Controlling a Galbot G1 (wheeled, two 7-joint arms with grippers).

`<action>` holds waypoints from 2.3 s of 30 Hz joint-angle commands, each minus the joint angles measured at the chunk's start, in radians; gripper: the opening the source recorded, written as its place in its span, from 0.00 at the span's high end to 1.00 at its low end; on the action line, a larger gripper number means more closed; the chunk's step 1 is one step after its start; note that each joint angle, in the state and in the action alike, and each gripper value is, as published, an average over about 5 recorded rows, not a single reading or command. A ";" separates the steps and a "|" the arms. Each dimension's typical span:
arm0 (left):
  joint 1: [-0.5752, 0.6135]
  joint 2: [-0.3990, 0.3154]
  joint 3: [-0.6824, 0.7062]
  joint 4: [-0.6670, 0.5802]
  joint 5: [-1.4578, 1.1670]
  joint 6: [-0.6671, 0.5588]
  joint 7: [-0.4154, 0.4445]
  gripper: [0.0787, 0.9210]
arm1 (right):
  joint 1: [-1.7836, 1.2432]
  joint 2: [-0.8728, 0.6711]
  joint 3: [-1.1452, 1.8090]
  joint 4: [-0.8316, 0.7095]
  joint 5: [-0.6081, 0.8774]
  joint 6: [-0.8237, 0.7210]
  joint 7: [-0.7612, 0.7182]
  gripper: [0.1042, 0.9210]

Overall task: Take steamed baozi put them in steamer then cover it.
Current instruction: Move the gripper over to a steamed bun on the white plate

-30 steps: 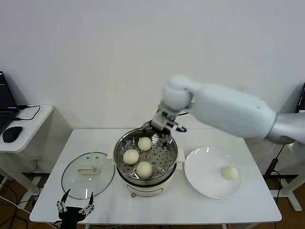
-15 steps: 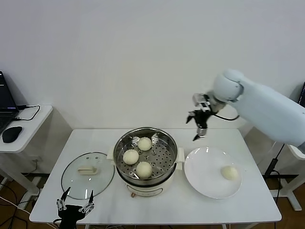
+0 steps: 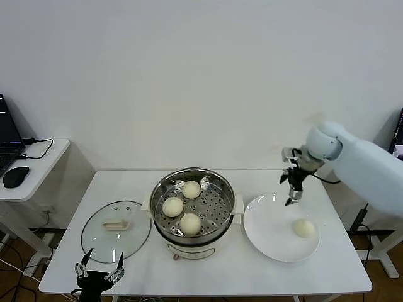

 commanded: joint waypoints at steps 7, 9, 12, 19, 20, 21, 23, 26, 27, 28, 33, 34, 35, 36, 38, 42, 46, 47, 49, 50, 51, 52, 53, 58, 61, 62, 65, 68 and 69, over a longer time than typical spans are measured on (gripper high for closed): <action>-0.006 0.002 0.000 0.017 0.001 0.000 0.002 0.12 | -0.175 -0.044 0.067 -0.047 -0.079 -0.021 -0.002 0.12; -0.006 0.002 0.001 0.019 0.002 0.000 0.002 0.12 | -0.189 -0.043 0.073 -0.052 -0.081 -0.004 -0.003 0.12; -0.004 0.001 0.001 0.019 0.004 -0.001 0.002 0.12 | -0.199 -0.044 0.074 -0.055 -0.092 0.031 -0.009 0.12; -0.002 -0.004 0.005 0.019 0.008 -0.002 0.002 0.12 | -0.219 -0.018 0.083 -0.092 -0.117 0.059 0.031 0.12; -0.001 -0.005 0.006 0.019 0.009 -0.002 0.002 0.12 | -0.222 -0.013 0.085 -0.100 -0.119 0.058 0.038 0.12; -0.001 -0.005 0.006 0.020 0.010 -0.002 0.003 0.12 | -0.224 -0.008 0.086 -0.107 -0.120 0.059 0.042 0.12; 0.000 -0.007 0.006 0.023 0.013 -0.002 0.002 0.12 | -0.227 0.002 0.088 -0.119 -0.122 0.061 0.054 0.12; 0.004 -0.007 0.006 0.025 0.017 -0.003 0.002 0.12 | -0.228 0.011 0.089 -0.134 -0.123 0.065 0.069 0.12; 0.004 -0.006 0.006 0.026 0.017 -0.003 0.002 0.12 | -0.227 0.013 0.088 -0.138 -0.124 0.066 0.071 0.12; 0.004 -0.006 0.006 0.027 0.017 -0.003 0.002 0.12 | -0.227 0.014 0.087 -0.141 -0.125 0.067 0.073 0.12; 0.000 -0.005 0.007 0.032 0.019 -0.002 0.004 0.12 | -0.231 0.016 0.089 -0.147 -0.135 0.070 0.071 0.12; -0.001 -0.005 0.008 0.033 0.020 -0.002 0.005 0.12 | -0.231 0.015 0.088 -0.148 -0.138 0.071 0.069 0.12; -0.001 -0.005 0.009 0.035 0.021 -0.002 0.005 0.12 | -0.231 0.014 0.087 -0.150 -0.140 0.072 0.068 0.12; -0.003 -0.005 0.010 0.037 0.022 -0.002 0.006 0.12 | -0.231 0.013 0.087 -0.152 -0.142 0.073 0.067 0.12; -0.005 -0.006 0.012 0.041 0.023 -0.002 0.006 0.12 | -0.232 0.013 0.087 -0.160 -0.144 0.077 0.069 0.12; -0.007 -0.007 0.014 0.048 0.025 -0.002 0.006 0.12 | -0.236 0.016 0.088 -0.168 -0.145 0.081 0.077 0.12; -0.007 -0.008 0.016 0.052 0.025 -0.002 0.006 0.12 | -0.239 0.022 0.091 -0.173 -0.147 0.082 0.077 0.12; -0.007 -0.008 0.017 0.053 0.025 -0.002 0.006 0.12 | -0.240 0.023 0.092 -0.173 -0.149 0.082 0.076 0.12; -0.007 -0.008 0.017 0.054 0.025 -0.002 0.006 0.12 | -0.242 0.024 0.093 -0.173 -0.154 0.082 0.073 0.12; -0.008 -0.008 0.017 0.054 0.025 -0.002 0.006 0.12 | -0.243 0.023 0.093 -0.173 -0.157 0.082 0.072 0.12; -0.009 -0.008 0.017 0.055 0.025 -0.002 0.006 0.12 | -0.245 0.023 0.093 -0.174 -0.159 0.082 0.071 0.12; -0.009 -0.009 0.018 0.055 0.025 -0.002 0.007 0.12 | -0.247 0.023 0.093 -0.174 -0.160 0.081 0.072 0.12; -0.010 -0.009 0.018 0.056 0.025 -0.002 0.007 0.12 | -0.248 0.024 0.093 -0.175 -0.160 0.081 0.072 0.12; -0.010 -0.008 0.018 0.059 0.025 -0.002 0.007 0.12 | -0.251 0.029 0.096 -0.192 -0.160 0.080 0.073 0.13; -0.010 -0.007 0.018 0.062 0.025 -0.002 0.007 0.12 | -0.252 0.032 0.097 -0.201 -0.161 0.079 0.074 0.17; -0.011 -0.007 0.018 0.062 0.025 -0.002 0.007 0.12 | -0.253 0.032 0.097 -0.201 -0.162 0.079 0.074 0.19; -0.015 -0.007 0.019 0.067 0.024 -0.002 0.007 0.12 | -0.254 0.031 0.097 -0.201 -0.163 0.078 0.073 0.26; -0.018 -0.007 0.019 0.071 0.024 -0.003 0.007 0.12 | -0.253 0.029 0.097 -0.201 -0.162 0.076 0.071 0.33; -0.018 -0.007 0.020 0.072 0.024 -0.003 0.007 0.12 | -0.253 0.028 0.097 -0.200 -0.162 0.075 0.071 0.35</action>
